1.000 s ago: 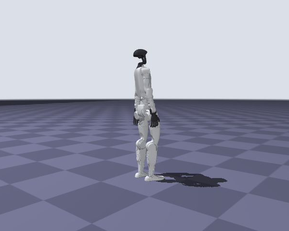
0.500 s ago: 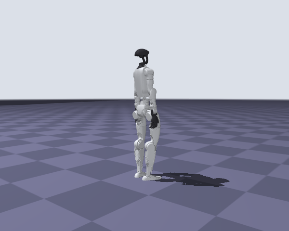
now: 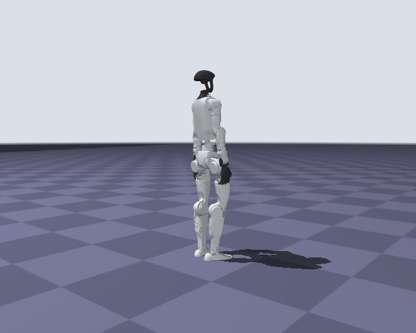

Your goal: In place motions

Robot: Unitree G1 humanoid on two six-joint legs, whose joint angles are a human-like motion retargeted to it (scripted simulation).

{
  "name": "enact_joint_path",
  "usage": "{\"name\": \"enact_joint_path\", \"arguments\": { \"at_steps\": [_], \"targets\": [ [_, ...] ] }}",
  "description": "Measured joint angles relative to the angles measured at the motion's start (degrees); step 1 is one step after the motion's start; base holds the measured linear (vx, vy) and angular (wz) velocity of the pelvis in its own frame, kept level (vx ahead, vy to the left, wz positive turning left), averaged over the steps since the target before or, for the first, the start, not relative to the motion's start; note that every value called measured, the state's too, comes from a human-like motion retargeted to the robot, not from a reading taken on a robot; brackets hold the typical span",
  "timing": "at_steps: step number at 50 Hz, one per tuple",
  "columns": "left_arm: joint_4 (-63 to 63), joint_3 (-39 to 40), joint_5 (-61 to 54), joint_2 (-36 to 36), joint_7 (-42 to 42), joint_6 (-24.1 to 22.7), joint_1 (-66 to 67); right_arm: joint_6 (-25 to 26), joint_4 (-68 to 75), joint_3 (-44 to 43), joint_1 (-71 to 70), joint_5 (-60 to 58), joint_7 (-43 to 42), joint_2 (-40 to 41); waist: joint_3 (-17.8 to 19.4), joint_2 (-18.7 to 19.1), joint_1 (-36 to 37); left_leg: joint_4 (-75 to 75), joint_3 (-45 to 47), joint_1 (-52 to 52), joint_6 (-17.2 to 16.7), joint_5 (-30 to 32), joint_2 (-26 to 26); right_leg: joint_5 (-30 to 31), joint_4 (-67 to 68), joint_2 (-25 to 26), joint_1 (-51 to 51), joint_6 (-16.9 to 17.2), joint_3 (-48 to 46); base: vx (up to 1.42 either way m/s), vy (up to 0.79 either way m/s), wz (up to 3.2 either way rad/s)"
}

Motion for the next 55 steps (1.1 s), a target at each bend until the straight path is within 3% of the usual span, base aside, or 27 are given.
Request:
{"name": "enact_joint_path", "arguments": {
  "at_steps": [7,15,18,22,25,27,33,41,44,49,52,53,55],
  "targets": [
    [-5.6,-3.1,1.1,-0.2,-2.3,-0.1,-3.5,0.5,2.2,0.2,0.0,1.4,-0.8,-1.0,3.4,0.5,2.4,3.9,-4.2,-4.0,-0.7,1.9,0.8,-2.6,4.6,-1.2,0.4,-0.2,-4.4,0.02,-0.13,0.68],
    [-8.3,-9.0,1.4,-0.3,-4.2,-1.1,-11.4,1.2,4.0,-4.2,5.0,4.9,-0.2,-1.9,7.9,-1.9,7.1,5.8,-12.7,-9.4,-6.0,1.5,-2.2,-6.4,4.8,-4.6,5.8,2.2,-20.0,0.25,-0.22,2.53],
    [-8.8,-11.4,2.2,-0.3,-4.5,-2.4,-11.7,2.5,5.6,-5.5,6.3,3.0,0.7,-2.1,8.2,-3.9,10.0,4.2,-4.1,-9.9,-5.4,-0.8,-1.2,-6.9,3.7,-6.1,7.4,3.2,-27.0,0.29,-0.23,3.03],
    [-7.5,-12.4,0.0,0.7,-1.8,-3.8,-9.5,3.8,4.6,-6.7,6.9,-2.1,1.4,-2.0,7.7,-6.3,10.5,2.1,21.7,-6.7,-4.7,-5.3,3.6,-6.9,2.4,-7.8,9.0,5.0,-37.2,0.17,-0.25,3.03],
    [-3.9,-8.4,-2.8,2.1,2.0,-4.0,-7.1,3.9,2.0,-6.4,6.4,-4.4,0.3,-2.6,6.6,-6.6,8.1,1.1,37.0,-4.5,-5.1,-4.9,5.6,-6.7,2.2,-8.4,9.4,6.3,-42.8,0.2,-0.17,2.23],
    [-0.3,-3.7,-4.5,2.8,4.5,-3.5,-5.4,3.4,0.0,-5.7,5.7,-3.7,-0.5,-3.3,6.2,-6.2,7.1,0.2,41.3,-4.1,-5.2,-3.7,5.8,-6.6,2.5,-8.6,9.6,6.8,-44.7,0.17,-0.08,1.29],
    [5.8,7.6,-9.7,4.2,6.4,-1.0,0.7,2.3,-6.7,-6.5,1.7,1.4,0.8,-3.5,7.3,-5.9,8.4,-0.5,38.9,-4.8,-1.9,-0.3,4.5,-6.0,4.4,-9.9,10.6,7.3,-46.0,0.18,-0.1,0.24],
    [3.7,13.7,-8.8,1.7,6.0,-0.8,8.0,-0.2,-13.5,-7.1,-0.5,7.9,1.6,-0.2,6.5,-6.2,8.4,0.2,37.0,-4.6,0.4,4.4,3.1,-3.1,4.1,-11.6,12.4,7.9,-47.4,0.26,-0.13,0.13],
    [2.4,14.0,-8.0,0.6,4.7,-0.7,8.2,-0.2,-12.6,-6.3,0.0,7.2,2.4,-0.6,6.1,-6.7,9.9,0.4,36.3,-4.3,1.5,6.6,2.3,-1.5,4.2,-12.6,13.4,8.8,-47.7,0.37,-0.18,0.1],
    [-0.3,11.1,-6.1,-0.2,2.0,-0.5,6.4,0.6,-7.4,-5.8,1.0,3.3,1.3,-1.9,6.4,-6.3,12.1,0.9,33.8,-2.3,1.3,3.8,0.8,3.6,7.2,-15.1,16.7,9.0,-47.6,0.47,-0.18,0.28],
    [-2.1,7.7,-5.2,-0.2,1.6,-0.5,4.3,1.0,-4.2,-6.9,1.9,1.9,1.0,-2.7,7.6,-3.4,12.5,0.5,30.7,0.2,0.7,2.5,1.6,8.0,15.2,-17.5,18.6,6.5,-44.2,0.46,-0.16,0.69],
    [-2.8,6.5,-5.1,-0.2,1.4,-0.5,3.5,1.2,-3.4,-7.2,2.3,1.7,1.0,-2.9,8.1,-2.1,12.0,0.4,29.2,0.9,0.5,2.2,2.2,8.2,19.8,-18.7,18.5,4.7,-41.6,0.47,-0.21,1.1],
    [-4.1,4.7,-5.3,0.0,1.0,-0.6,2.1,1.5,-2.3,-7.2,3.0,1.5,0.9,-3.0,8.5,-0.7,9.4,0.4,25.6,1.5,0.5,1.8,2.4,5.4,30.9,-21.7,15.1,4.1,-33.3,0.43,-0.26,1.47]
  ]
}}
